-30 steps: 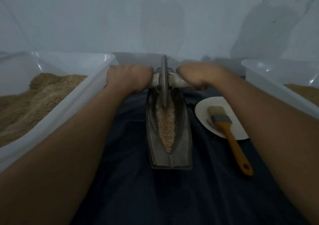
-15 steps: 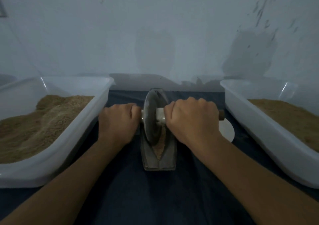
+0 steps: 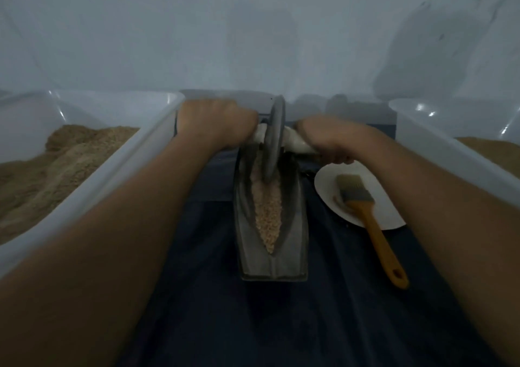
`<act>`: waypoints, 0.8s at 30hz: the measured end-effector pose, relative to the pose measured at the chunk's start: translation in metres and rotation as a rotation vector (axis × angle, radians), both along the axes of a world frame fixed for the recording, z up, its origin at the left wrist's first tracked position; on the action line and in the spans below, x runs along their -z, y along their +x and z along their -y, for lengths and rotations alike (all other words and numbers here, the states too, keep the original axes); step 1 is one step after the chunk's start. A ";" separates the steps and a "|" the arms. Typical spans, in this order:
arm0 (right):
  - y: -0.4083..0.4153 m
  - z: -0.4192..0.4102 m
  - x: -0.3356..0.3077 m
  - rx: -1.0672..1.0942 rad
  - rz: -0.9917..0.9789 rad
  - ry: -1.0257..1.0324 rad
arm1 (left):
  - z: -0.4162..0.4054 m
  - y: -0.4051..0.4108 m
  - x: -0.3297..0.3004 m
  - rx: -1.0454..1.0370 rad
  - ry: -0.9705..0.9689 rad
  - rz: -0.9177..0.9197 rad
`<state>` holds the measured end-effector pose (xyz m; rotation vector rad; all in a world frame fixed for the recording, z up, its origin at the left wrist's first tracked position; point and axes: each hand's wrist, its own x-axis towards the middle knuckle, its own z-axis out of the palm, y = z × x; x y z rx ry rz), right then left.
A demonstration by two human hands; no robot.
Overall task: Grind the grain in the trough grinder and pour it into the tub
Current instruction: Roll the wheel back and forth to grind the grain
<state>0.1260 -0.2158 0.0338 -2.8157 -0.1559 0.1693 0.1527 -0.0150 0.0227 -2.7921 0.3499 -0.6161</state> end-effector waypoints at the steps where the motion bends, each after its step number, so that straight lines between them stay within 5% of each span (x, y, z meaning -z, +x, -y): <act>1: 0.004 0.004 0.002 -0.002 -0.038 -0.006 | 0.002 0.006 -0.003 -0.026 -0.030 -0.008; 7: 0.003 0.002 0.001 0.006 0.002 0.019 | 0.005 -0.008 -0.001 -0.078 -0.186 0.029; 11: -0.023 -0.008 0.006 0.056 0.279 -0.127 | -0.008 -0.051 0.018 0.104 -0.057 0.213; 16: -0.074 -0.022 0.020 -0.040 0.773 -0.259 | -0.024 -0.099 0.036 0.108 -0.061 0.200; 24: -0.085 -0.012 0.025 -0.005 0.725 -0.253 | -0.024 -0.130 0.035 0.088 0.000 0.240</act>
